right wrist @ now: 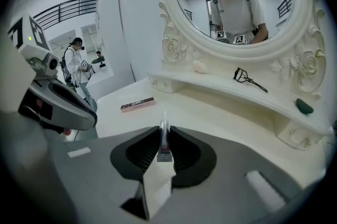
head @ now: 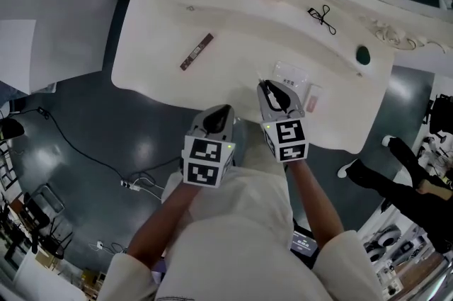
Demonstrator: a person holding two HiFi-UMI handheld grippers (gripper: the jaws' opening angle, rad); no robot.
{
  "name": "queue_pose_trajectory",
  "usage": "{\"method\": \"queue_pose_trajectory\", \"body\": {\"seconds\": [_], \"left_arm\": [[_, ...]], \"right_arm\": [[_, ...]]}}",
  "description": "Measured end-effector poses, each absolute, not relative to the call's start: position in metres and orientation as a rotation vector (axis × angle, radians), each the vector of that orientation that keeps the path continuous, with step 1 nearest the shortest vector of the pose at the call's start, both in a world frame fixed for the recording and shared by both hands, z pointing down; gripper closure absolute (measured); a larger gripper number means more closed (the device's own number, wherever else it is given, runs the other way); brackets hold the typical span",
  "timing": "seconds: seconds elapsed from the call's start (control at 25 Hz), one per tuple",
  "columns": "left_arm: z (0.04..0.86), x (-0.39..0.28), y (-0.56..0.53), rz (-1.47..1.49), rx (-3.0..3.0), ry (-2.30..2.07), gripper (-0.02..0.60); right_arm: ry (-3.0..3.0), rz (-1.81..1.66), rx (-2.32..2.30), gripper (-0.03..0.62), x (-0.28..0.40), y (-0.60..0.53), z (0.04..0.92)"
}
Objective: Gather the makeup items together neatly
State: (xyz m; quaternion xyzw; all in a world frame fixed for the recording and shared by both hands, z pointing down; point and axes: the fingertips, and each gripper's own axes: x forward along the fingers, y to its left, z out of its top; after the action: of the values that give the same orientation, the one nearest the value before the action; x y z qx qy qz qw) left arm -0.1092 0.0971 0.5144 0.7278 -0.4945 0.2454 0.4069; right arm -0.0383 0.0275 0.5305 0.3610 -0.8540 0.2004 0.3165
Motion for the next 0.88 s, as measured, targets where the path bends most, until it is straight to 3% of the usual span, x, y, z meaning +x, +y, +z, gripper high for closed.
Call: {"method": "queue_pose_trajectory", "body": {"seconds": [0.88], "left_arm": [[0.499, -0.05, 0.084, 0.707, 1.957, -1.114, 0.572]], "right_arm": [[-2.158, 0.657, 1.187, 0.531, 0.046, 0.035, 0.528]]}}
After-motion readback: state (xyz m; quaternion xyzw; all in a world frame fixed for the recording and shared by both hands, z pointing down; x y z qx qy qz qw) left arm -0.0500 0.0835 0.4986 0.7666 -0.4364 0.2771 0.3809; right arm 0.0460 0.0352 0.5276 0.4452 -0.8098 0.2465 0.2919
